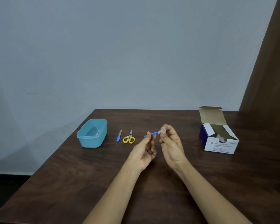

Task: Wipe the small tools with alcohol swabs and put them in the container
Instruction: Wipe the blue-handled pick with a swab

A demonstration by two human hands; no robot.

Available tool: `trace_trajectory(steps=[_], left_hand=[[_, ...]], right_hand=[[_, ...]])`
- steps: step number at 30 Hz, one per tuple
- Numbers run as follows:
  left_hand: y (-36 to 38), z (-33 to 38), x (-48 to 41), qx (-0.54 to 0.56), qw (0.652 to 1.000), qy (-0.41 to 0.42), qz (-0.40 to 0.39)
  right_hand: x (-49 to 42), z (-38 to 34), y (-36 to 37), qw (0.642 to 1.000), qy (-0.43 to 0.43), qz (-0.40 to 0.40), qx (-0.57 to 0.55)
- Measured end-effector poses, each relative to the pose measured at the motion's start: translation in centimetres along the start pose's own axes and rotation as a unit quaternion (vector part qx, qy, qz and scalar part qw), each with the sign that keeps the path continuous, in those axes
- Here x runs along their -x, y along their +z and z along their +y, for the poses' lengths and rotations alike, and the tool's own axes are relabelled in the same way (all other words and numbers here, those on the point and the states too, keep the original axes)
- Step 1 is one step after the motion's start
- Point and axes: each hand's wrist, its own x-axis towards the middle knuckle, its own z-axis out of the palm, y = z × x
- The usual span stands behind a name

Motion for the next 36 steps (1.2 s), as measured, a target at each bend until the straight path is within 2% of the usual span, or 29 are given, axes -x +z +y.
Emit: trace_trajectory(steps=[6, 9, 11, 14, 16, 19, 23, 28, 36], left_hand=[[-0.2, 0.2, -0.2, 0.010, 1.000, 0.017, 0.016], [-0.7, 0.9, -0.5, 0.011, 0.998, 0.044, 0.033], [-1.1, 1.3, -0.7, -0.010, 0.997, 0.067, 0.035], [-1.1, 1.5, -0.7, -0.074, 0.991, 0.109, 0.034], [-1.2, 1.7, -0.6, -0.113, 0.984, 0.135, 0.036], [-1.6, 2.0, -0.7, -0.189, 0.964, 0.179, 0.054], [-1.9, 2.2, -0.8, -0.261, 0.933, 0.243, 0.051], [-2.0, 2.3, -0.8, -0.322, 0.899, 0.293, 0.048], [-1.8, 2.4, -1.0, -0.364, 0.879, 0.302, 0.060]], right_hand=[[-0.4, 0.1, -0.6, 1.000, 0.003, -0.004, -0.011], [-0.9, -0.5, -1.1, 0.997, 0.010, 0.031, -0.064], [-1.3, -1.6, -1.5, 0.997, 0.026, 0.066, -0.043], [-1.5, -2.4, -2.2, 0.986, 0.101, 0.132, 0.018], [-1.6, -2.7, -2.8, 0.973, 0.180, 0.143, 0.030], [-1.4, -3.0, -3.0, 0.954, 0.274, 0.110, 0.043], [-1.3, -2.9, -3.0, 0.939, 0.329, 0.071, 0.067], [-1.4, -2.9, -3.1, 0.923, 0.361, 0.081, 0.100], [-1.6, -3.0, -3.1, 0.913, 0.359, 0.134, 0.138]])
